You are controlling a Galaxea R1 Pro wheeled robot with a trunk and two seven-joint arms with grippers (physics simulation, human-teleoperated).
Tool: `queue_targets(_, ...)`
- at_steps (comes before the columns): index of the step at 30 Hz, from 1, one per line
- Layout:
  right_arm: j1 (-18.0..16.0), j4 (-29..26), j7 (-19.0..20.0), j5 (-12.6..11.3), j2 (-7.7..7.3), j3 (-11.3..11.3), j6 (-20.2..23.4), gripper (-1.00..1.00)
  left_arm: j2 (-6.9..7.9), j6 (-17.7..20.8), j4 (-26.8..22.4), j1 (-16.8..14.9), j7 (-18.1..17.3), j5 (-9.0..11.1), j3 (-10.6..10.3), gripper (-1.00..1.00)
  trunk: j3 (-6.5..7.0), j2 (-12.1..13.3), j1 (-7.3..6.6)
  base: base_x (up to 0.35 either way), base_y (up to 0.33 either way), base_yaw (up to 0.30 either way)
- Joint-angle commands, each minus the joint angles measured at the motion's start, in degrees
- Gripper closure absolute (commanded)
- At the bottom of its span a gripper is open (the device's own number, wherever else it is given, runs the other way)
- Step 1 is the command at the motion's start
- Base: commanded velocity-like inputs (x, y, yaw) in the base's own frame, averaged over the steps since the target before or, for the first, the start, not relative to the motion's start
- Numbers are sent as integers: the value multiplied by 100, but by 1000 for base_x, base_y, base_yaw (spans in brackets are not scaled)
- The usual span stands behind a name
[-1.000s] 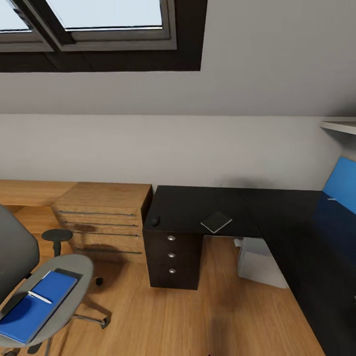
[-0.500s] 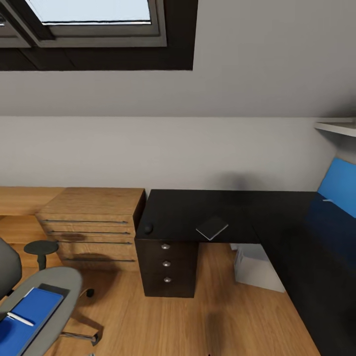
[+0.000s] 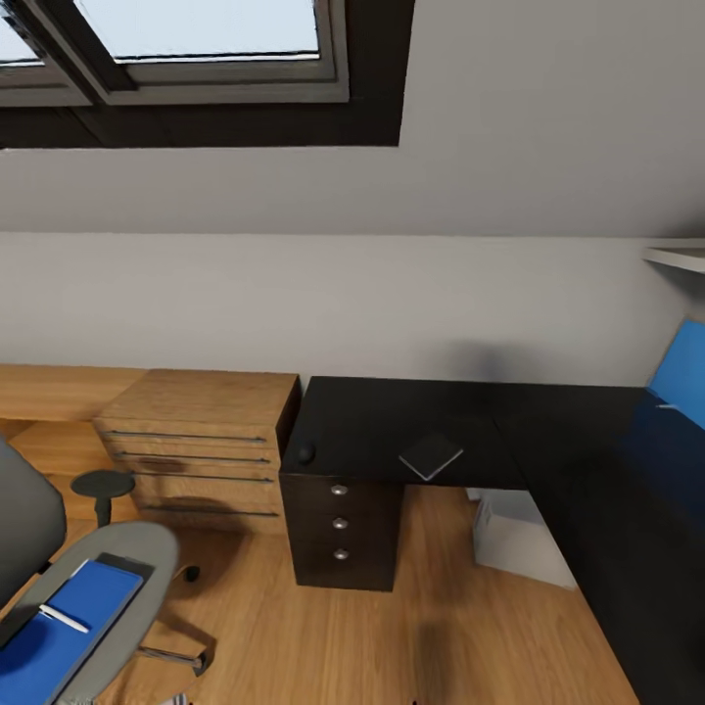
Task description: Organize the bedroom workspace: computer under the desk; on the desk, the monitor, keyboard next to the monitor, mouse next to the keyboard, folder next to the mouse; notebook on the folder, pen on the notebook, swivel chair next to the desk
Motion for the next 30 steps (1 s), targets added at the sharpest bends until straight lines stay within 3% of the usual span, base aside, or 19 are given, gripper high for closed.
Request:
queue_targets(1, -3, 2, -41, -24, 3, 50, -50, -100, 3, -21, 7, -5, 42, 25, -42, -100, 10, 35, -21, 0, 0, 267)
queue_targets(5, 2, 8, -48, -17, 8, 50, -273, -100, -4, -17, 25, -5, 48, -45, -71, -100, 28, 75, -43, 0, 0, 280)
queue_targets(11, 5, 8, -65, -1, 10, 55, -373, -100, -41, -3, 236, -5, 65, -468, -142, -100, 28, 75, -43, 0, 0, 287)
queue_targets(17, 7, 11, -75, 301, 10, 51, -378, -100, -51, 1, 317, -5, 69, -573, -156, -100, 15, 75, -43, 0, 0, 281)
queue_targets(20, 12, 9, -76, 376, 10, 53, -378, -100, -125, -9, 359, -5, 76, -656, -157, -100, 3, 75, -43, 0, 0, 268)
queue_targets(24, 14, -13, -71, 446, 8, 68, -378, -100, -222, -142, 376, -5, 87, -893, -145, -100, -10, 75, -43, 0, 0, 190)
queue_targets(27, 14, -208, -59, 737, 4, 178, -385, -100, -258, -470, 397, -5, 85, -962, -149, -100, -12, 75, -43, 0, 0, 48)
queue_targets(30, 8, -902, -138, 1159, 12, 297, -268, -100, -505, -584, 425, -5, 97, -994, -152, -100, -13, 75, -43, 0, 0, 13)
